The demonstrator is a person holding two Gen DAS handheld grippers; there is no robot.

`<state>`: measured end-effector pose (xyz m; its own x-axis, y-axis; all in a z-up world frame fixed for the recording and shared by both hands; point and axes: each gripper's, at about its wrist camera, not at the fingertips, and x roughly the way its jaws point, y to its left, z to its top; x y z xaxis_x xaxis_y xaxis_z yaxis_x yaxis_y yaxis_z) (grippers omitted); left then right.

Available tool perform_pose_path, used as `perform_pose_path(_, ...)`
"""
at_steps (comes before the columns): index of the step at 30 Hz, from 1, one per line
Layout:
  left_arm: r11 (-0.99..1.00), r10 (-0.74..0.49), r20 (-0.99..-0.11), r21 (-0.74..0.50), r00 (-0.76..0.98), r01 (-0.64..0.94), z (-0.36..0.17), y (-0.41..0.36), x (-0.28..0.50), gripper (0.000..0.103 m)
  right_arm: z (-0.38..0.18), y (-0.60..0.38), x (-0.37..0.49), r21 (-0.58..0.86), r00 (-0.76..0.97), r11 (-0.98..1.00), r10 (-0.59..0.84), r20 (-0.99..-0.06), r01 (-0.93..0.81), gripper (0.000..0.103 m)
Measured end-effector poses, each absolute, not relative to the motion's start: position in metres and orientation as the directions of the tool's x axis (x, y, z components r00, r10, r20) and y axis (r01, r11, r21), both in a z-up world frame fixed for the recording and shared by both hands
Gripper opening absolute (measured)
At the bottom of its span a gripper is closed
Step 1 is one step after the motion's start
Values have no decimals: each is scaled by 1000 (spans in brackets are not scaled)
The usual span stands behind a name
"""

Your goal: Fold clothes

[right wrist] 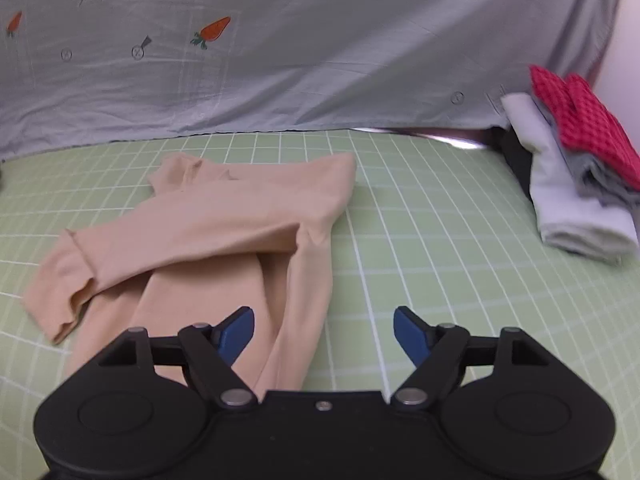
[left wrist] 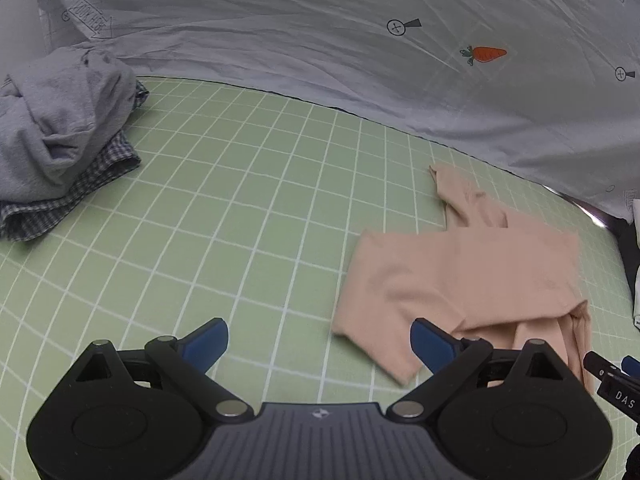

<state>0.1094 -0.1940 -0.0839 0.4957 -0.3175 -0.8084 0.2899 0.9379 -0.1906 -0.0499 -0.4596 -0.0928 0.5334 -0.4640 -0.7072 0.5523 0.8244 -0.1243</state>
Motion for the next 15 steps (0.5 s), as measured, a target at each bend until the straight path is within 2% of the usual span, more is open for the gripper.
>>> perform_pose_path(7, 922, -317, -854, -175, 413, 345, -111, -225, 155, 96, -112, -480, 10, -264, 486, 833, -509, -710, 487, 78)
perform_pose_path(8, 920, -320, -856, -179, 405, 348, -114, -227, 158, 93, -114, -483, 16, -275, 485, 834, -512, -709, 479, 78)
perform_pose_path(13, 905, -354, -864, -220, 358, 363, -125, -234, 165, 64, -121, -493, 34, -311, 467, 825, -532, -706, 472, 78)
perform_pose_path(15, 899, -362, -860, -220, 360, 378, -126, -236, 164, 42, -120, -497, 36, -294, 465, 822, -529, -709, 487, 78)
